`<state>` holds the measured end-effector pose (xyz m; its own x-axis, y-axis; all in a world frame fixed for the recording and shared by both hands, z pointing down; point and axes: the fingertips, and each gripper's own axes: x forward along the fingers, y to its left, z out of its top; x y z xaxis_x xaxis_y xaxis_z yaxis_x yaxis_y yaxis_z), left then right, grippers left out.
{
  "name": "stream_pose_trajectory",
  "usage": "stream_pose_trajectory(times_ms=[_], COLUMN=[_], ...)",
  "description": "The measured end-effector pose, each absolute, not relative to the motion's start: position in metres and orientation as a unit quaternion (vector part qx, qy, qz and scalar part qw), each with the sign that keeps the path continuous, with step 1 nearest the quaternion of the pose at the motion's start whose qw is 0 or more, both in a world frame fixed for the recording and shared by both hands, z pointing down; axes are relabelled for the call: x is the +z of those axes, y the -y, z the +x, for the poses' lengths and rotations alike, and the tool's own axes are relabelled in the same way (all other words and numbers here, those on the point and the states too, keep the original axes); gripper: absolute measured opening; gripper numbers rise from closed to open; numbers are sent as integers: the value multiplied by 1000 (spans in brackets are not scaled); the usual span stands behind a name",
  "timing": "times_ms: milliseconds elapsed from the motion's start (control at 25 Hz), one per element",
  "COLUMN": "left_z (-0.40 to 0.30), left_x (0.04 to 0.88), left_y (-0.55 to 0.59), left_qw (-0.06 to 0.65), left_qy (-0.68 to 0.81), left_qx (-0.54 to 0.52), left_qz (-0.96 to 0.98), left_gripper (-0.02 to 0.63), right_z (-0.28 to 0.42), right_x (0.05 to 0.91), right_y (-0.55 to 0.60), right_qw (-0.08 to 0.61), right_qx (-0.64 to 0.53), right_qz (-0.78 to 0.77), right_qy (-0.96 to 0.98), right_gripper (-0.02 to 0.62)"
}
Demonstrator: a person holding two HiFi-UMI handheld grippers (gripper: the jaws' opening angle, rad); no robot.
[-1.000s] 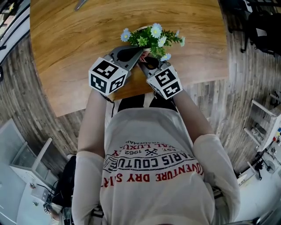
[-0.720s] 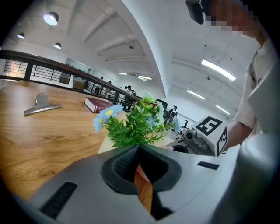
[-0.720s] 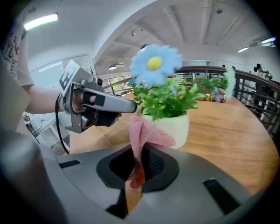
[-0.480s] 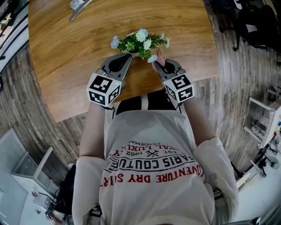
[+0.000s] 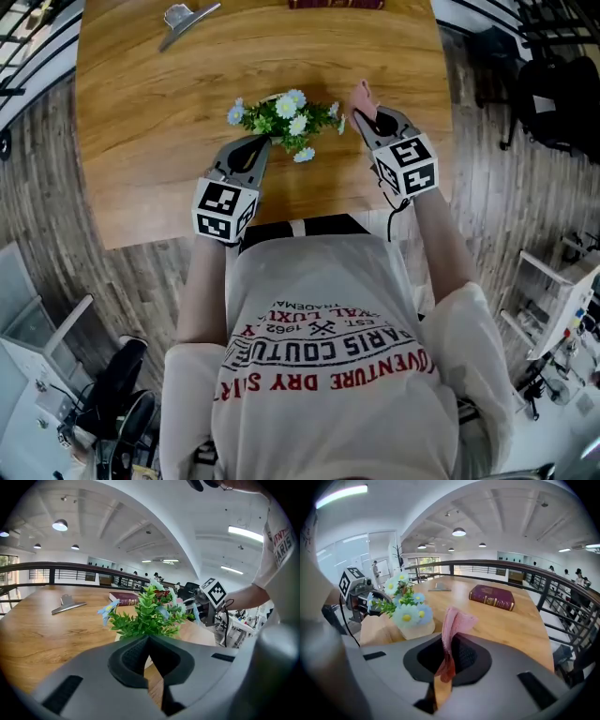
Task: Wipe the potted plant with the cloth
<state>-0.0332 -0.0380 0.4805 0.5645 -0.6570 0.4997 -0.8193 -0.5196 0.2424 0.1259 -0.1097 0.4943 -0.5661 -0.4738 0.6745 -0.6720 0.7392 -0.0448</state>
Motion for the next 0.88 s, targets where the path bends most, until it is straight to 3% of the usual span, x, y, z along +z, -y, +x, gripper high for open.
stream_pose_trajectory(times_ms=[360,880], left_z=[-37,-37], left_x=[488,482], left_y=[51,48], left_qw=[263,257], left_qy=[505,526], left_qx=[160,176], left_qz=[806,791], left_gripper=[15,15], right_z=[61,-9], right_x=[505,525], right_y=[175,150], right_qw=[380,384], right_qx=[125,180], right_qz=[164,-1], right_qy=[902,906], right_gripper=[38,38])
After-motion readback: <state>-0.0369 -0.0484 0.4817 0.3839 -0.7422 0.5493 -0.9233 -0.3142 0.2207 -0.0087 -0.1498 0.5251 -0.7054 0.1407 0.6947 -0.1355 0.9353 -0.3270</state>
